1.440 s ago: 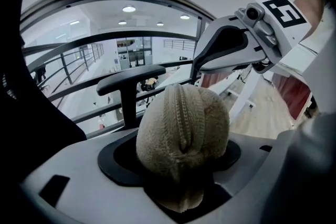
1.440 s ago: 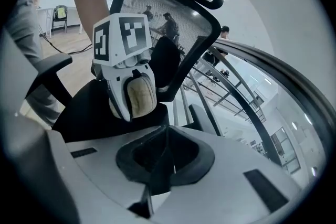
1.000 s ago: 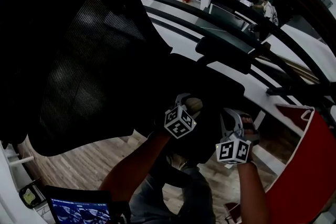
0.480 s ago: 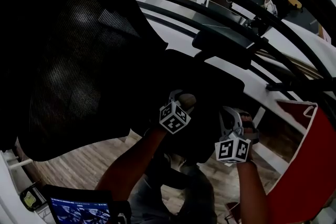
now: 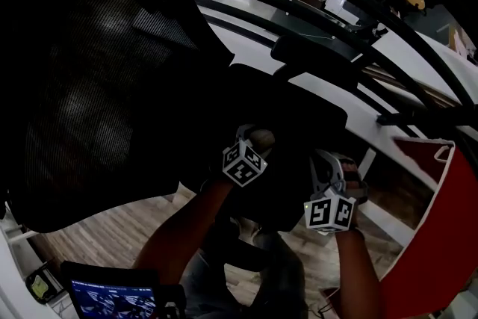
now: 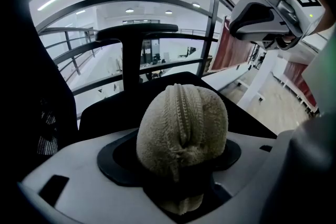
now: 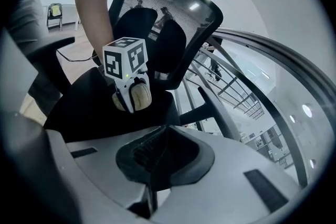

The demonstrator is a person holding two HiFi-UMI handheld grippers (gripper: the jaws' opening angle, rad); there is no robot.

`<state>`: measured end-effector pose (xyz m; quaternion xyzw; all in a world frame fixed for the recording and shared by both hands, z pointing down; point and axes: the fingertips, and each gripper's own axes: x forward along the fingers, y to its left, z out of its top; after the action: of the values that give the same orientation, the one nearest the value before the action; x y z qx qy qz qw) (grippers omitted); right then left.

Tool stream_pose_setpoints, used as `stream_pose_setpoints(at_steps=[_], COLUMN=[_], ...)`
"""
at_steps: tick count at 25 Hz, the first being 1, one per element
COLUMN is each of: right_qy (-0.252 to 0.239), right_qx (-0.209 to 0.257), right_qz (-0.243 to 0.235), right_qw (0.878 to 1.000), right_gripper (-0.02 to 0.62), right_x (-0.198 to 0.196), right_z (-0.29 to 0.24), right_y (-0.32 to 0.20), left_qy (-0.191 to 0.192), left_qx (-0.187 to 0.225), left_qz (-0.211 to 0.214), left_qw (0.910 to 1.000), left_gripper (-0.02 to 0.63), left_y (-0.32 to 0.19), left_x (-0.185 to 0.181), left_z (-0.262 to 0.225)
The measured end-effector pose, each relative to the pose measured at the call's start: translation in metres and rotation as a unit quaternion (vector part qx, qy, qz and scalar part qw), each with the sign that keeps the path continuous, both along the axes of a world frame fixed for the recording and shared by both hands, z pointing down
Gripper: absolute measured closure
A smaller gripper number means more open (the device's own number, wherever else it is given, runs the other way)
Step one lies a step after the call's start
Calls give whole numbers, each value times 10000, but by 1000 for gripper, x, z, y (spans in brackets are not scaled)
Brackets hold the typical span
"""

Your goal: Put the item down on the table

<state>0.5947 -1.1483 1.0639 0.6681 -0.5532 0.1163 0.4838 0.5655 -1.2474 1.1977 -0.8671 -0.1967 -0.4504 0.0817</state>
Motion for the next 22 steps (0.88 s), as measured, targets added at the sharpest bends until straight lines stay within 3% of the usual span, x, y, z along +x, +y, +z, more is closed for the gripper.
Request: stream_pose_setpoints(at_steps=[9, 22], right_qy=[-77, -66], right_qx=[-23, -37], right_qz=[90, 91], right_qw=[9999, 9999], right_gripper=[589, 589], right_x=[-2, -3], right_z=[2, -5], right_y=[3, 5], left_qy=[220, 97], left_qx=[-132, -168], left_qz=[86, 273], left_qw=[9996, 9994], left_gripper=[298, 258], left_y=[2, 8], left_x=[10, -3], left_z=[-8, -11])
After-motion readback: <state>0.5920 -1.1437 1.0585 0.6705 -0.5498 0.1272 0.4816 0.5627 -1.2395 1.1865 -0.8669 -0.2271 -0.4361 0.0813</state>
